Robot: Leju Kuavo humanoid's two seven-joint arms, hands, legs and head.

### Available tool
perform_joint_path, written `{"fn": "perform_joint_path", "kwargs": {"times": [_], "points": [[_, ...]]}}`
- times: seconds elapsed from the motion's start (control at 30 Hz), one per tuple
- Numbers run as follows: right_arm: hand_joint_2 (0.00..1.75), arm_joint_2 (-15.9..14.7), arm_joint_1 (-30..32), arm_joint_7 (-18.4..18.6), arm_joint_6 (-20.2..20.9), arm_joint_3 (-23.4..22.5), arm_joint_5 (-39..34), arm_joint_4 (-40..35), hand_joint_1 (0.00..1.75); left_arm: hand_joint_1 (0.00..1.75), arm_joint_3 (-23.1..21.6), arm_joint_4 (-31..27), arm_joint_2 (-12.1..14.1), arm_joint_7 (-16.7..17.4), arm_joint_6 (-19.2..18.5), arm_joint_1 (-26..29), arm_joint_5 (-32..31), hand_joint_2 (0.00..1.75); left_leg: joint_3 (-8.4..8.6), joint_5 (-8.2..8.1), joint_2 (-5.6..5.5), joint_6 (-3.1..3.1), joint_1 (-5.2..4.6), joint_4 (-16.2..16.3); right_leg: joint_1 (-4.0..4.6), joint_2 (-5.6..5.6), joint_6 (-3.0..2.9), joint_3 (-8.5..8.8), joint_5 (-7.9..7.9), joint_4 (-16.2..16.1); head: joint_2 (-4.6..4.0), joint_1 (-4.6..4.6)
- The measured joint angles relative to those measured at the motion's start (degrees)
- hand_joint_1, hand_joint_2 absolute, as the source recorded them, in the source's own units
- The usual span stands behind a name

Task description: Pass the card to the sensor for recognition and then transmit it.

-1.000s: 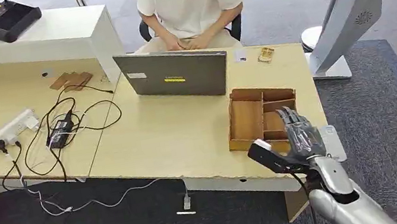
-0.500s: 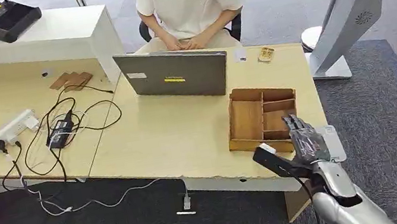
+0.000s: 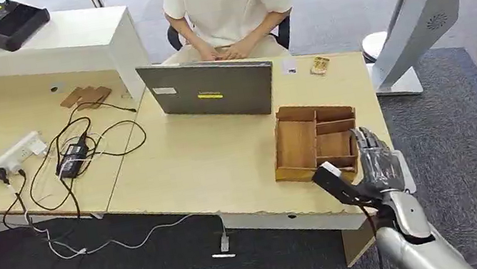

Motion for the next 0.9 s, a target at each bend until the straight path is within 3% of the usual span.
{"fn": "perform_joint_path", "kwargs": {"times": [0.9], "points": [[1.75,2.8,-1.31,-1.53,-1.6,-0.64,-3.78,7.43,0.0,0.0,-0.02,-0.09,-0.11,-0.04,-1.44,-0.81,-1.42,0.0,0.01,0.0,0.0,0.0,0.0,0.0,0.0,0.0,0.0,0.0,0.0,0.01,0.0,0.0]]}}
